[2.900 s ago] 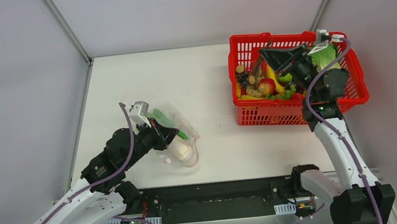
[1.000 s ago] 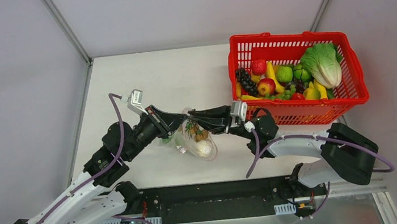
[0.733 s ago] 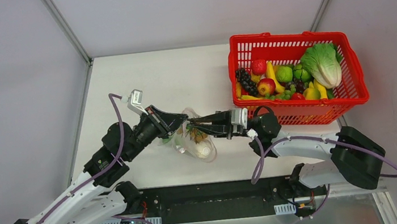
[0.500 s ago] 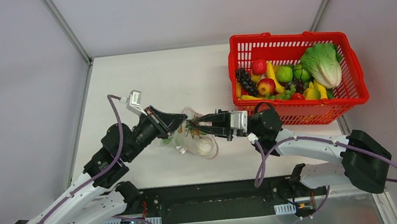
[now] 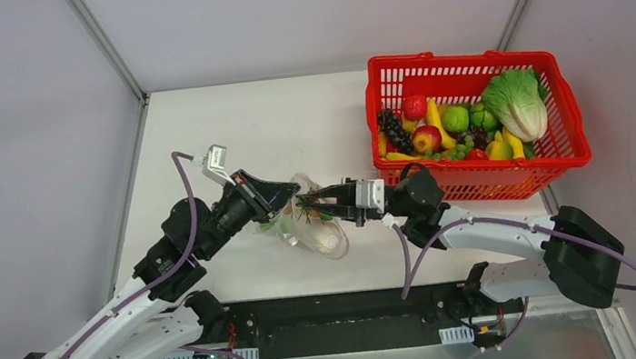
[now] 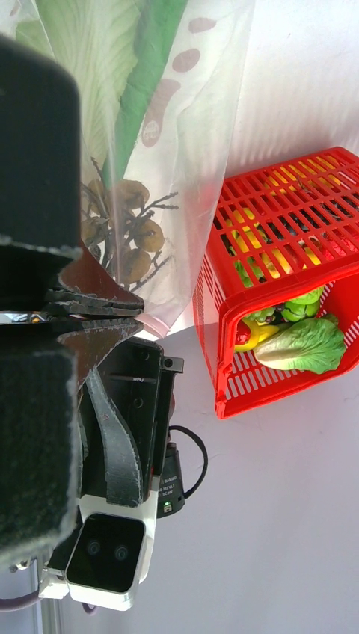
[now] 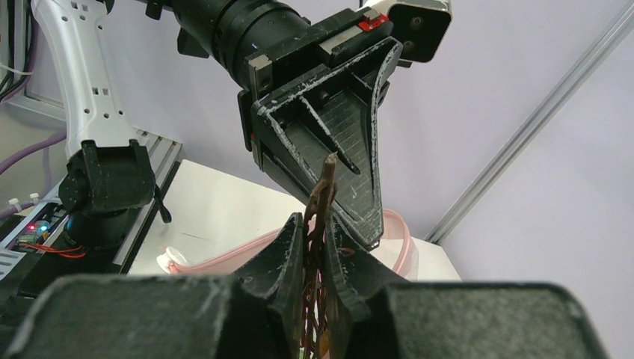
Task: Place the food in the zip-top bag and seal the zipper
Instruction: Place the fake fruit in the zipper food storage bag.
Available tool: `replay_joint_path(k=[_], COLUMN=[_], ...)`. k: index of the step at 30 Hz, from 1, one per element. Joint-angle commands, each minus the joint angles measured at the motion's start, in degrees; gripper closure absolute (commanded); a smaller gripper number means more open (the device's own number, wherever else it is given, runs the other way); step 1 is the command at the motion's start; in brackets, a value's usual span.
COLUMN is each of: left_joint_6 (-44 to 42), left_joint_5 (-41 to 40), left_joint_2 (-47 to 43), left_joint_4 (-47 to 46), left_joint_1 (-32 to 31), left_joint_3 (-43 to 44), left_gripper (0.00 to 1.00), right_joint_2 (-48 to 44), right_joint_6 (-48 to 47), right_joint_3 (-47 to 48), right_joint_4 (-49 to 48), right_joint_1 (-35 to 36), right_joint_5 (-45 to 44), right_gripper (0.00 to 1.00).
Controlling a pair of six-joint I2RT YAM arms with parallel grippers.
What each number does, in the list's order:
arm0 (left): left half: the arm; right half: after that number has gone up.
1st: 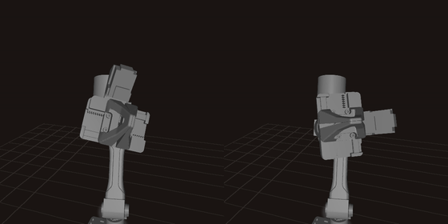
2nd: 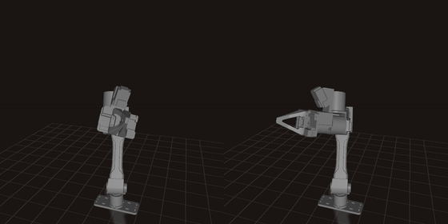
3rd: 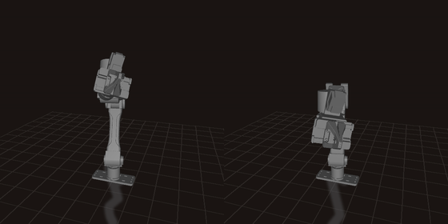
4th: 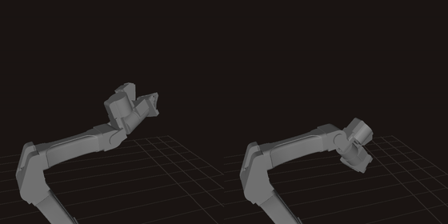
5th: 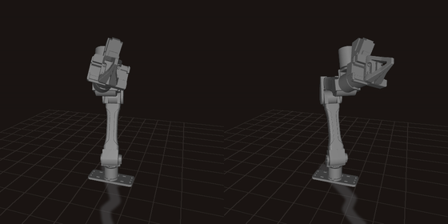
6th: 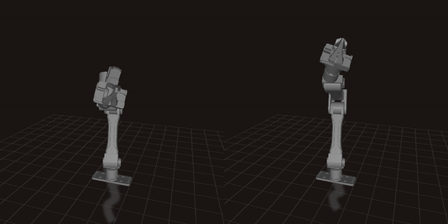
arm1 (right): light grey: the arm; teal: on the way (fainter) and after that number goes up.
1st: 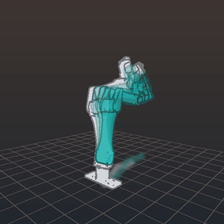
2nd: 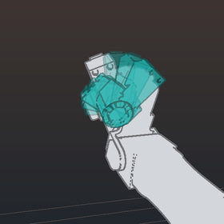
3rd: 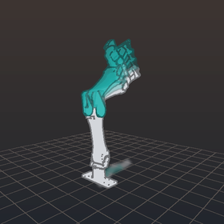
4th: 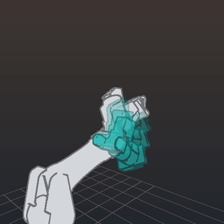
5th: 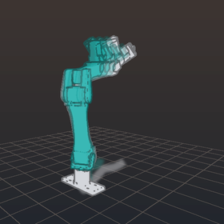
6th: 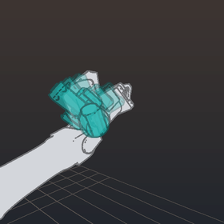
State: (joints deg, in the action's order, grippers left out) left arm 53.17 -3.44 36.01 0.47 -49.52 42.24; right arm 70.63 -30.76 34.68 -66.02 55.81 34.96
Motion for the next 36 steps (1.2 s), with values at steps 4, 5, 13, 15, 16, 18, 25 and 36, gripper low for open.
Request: replay_joint_path(k=[4,5,13,15,16,18,25,36], left_joint_6=[-0.9,-1.1,-1.8,-1.6,-1.6,-1.5,-1.1,-0.6], left_joint_5=[-0.7,-1.0,-1.8,-1.9,-1.9,-1.8,-1.2,-1.3], left_joint_2=[-2.1,-2.4,-2.9,-2.8,-2.7,-2.8,-1.9,-1.7], left_joint_4=[-3.2,-2.9,-1.9,-2.0,-2.0,-2.1,-3.0,-3.2], left_joint_1=[-0.2,-0.2,-0.1,-0.1,-0.1,-0.1,-0.1,-0.1], left_joint_3=[0.4,0.4,0.4,0.2,0.1,0.0,-0.2,-0.8], left_gripper=[1.00,1.00,1.00,1.00,1.00,1.00,1.00,1.00], right_joint_2=[-5.2,-5.9,-9.9,-10.2,-10.4,-10.6,-10.1,-9.0], right_joint_6=[-2.0,-2.5,-4.4,-5.1,-5.7,-6.2,-8.2,-24.7], right_joint_3=[-0.1,0.1,2.7,3.8,4.1,4.3,5.2,10.7], right_joint_4=[7.3,9.4,22.7,26.1,27.7,28.6,32.3,48.8], right_joint_1=[0.0,0.1,0.0,0.1,0.1,0.0,0.1,1.9], right_joint_5=[0.1,0.1,2.4,4.1,4.9,5.1,4.1,-5.2], right_gripper=[0.77,0.74,0.64,0.69,0.76,0.84,1.00,1.00])
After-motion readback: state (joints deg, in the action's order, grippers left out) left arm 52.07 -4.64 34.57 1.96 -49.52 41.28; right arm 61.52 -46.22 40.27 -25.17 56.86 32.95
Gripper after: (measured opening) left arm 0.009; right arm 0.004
